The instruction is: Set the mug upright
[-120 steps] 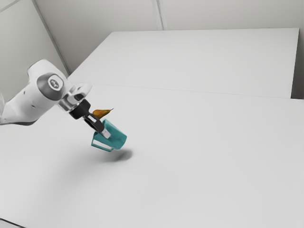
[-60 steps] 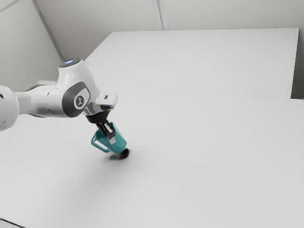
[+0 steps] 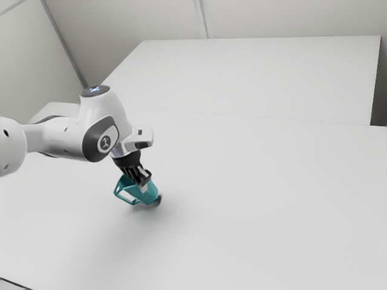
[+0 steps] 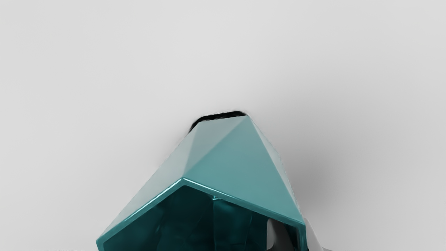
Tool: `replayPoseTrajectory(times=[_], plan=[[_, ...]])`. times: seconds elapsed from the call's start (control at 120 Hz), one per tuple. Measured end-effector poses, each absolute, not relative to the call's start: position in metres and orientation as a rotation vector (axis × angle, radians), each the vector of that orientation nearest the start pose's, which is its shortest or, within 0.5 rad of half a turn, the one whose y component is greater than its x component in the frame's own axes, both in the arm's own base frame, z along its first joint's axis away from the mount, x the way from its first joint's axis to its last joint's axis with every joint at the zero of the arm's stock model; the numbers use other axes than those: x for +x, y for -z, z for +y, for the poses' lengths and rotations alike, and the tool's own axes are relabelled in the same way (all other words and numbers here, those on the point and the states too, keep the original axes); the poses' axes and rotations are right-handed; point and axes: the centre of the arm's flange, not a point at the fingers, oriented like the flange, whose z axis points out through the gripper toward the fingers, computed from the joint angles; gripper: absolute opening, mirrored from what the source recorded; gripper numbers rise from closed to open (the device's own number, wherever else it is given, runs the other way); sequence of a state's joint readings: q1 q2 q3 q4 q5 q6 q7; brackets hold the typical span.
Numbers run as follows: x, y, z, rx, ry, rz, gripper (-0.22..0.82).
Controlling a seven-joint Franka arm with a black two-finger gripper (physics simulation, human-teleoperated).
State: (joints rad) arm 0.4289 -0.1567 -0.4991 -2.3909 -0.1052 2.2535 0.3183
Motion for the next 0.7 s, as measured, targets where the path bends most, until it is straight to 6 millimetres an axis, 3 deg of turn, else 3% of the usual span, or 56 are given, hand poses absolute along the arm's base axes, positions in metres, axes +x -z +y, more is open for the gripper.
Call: replayPoseTrajectory(times=[0.483, 0.533, 0.7], plan=[[0.477, -0.352, -0.037, -3.143, -0.071, 0.347, -0.17], [0.477, -0.352, -0.037, -3.146, -0.069, 0.336, -0.11], [0.476, -0.354, -0.041, -3.147, -0.055, 0.321, 0.24]])
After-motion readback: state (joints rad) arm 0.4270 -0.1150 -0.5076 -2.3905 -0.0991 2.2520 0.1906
